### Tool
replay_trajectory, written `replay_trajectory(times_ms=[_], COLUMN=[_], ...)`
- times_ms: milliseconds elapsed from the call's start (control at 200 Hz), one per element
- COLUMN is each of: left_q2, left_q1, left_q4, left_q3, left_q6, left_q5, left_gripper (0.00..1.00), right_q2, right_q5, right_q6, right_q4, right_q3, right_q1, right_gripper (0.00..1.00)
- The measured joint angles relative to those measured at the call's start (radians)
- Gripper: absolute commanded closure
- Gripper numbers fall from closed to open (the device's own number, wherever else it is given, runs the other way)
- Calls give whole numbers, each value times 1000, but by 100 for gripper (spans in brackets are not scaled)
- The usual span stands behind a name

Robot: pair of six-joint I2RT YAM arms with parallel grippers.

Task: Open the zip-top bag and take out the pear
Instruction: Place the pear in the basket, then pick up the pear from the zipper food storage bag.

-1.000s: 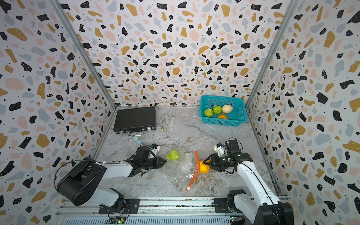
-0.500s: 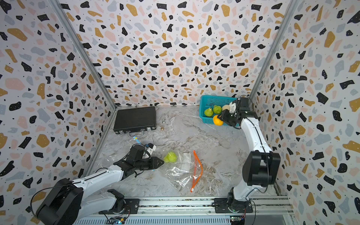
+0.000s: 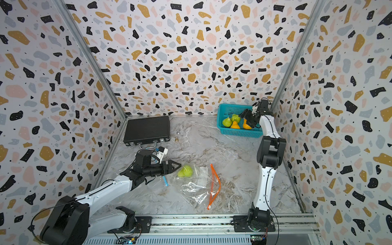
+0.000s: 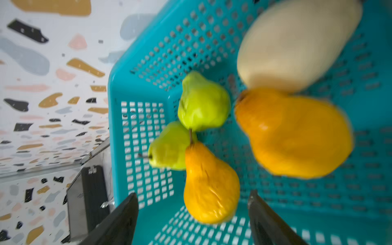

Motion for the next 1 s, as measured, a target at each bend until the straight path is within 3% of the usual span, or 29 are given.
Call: replay_trajectory(times_ms=[255, 320, 446, 656, 811, 1001], left_q2=[138, 176, 230, 301, 348, 383], left_q1=[0, 0, 0, 0, 0, 0], left_q4=[162, 193, 241, 274, 279, 281], left_q3=[-11, -14, -31, -43, -49, -59], left_q6=[-29, -32, -34, -22, 2, 25], left_q5=[82, 95, 113, 130, 129, 119], left_gripper=[22, 24, 26, 30, 51, 64], right_q2=[-710, -804, -841, -969, -1037, -1052], right_q5=[-174, -219, -261, -347, -402, -442], right_q6=[70, 95, 121, 132, 142, 197], right_q4=[236, 304, 336, 355, 395, 484], right_q3=[-855, -1048, -1321, -1537, -1631, -1732], right_q1=[3, 12, 44, 67, 92, 98], right_gripper=[40, 43, 47, 57, 63, 75])
